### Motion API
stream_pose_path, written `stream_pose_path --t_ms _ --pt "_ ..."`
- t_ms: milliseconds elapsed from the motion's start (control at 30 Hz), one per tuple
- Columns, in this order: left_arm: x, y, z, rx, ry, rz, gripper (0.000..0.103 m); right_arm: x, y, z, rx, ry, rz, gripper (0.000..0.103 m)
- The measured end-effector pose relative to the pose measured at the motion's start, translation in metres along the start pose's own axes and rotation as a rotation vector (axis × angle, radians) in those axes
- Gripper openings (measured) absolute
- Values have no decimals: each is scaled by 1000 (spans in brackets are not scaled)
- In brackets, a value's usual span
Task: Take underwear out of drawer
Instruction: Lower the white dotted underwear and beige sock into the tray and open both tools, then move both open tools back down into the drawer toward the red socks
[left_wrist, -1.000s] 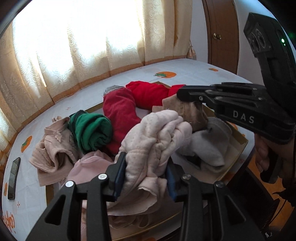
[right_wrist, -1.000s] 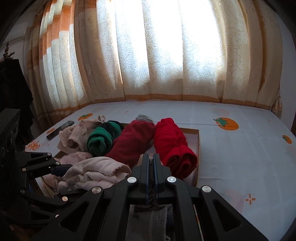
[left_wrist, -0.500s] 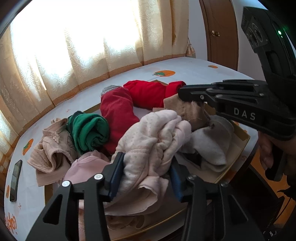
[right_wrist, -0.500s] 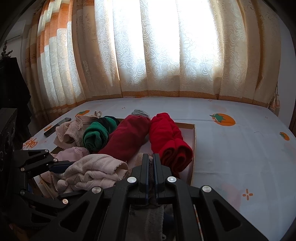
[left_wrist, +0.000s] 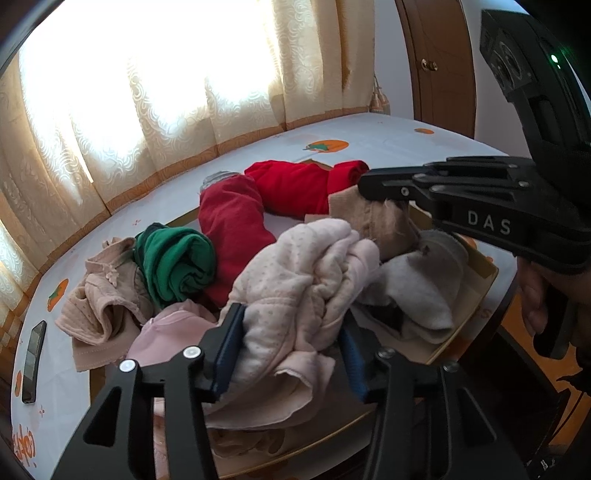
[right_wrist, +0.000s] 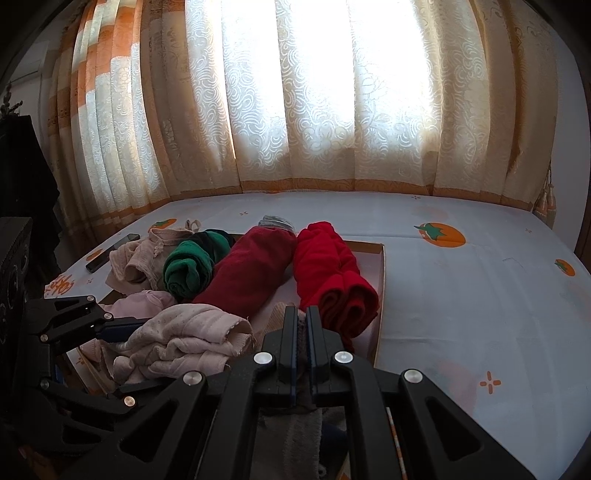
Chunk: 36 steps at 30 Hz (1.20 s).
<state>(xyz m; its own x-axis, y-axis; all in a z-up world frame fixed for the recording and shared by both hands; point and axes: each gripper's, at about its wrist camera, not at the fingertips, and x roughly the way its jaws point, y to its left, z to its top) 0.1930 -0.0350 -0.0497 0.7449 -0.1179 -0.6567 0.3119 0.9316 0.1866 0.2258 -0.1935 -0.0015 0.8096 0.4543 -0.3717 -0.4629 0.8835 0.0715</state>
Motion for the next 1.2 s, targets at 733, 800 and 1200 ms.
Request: stream_pose_path --t_ms 733,800,1200 --pt "-19 -9 0 3 -43 35 93 -26 3 2 16 -58 -18 72" --pt "-20 -9 0 1 -42 32 93 -27 3 0 13 -55 -20 72" --pt "-45 -14 -10 1 -81 29 96 -64 13 -21 -25 -39 -1 73"
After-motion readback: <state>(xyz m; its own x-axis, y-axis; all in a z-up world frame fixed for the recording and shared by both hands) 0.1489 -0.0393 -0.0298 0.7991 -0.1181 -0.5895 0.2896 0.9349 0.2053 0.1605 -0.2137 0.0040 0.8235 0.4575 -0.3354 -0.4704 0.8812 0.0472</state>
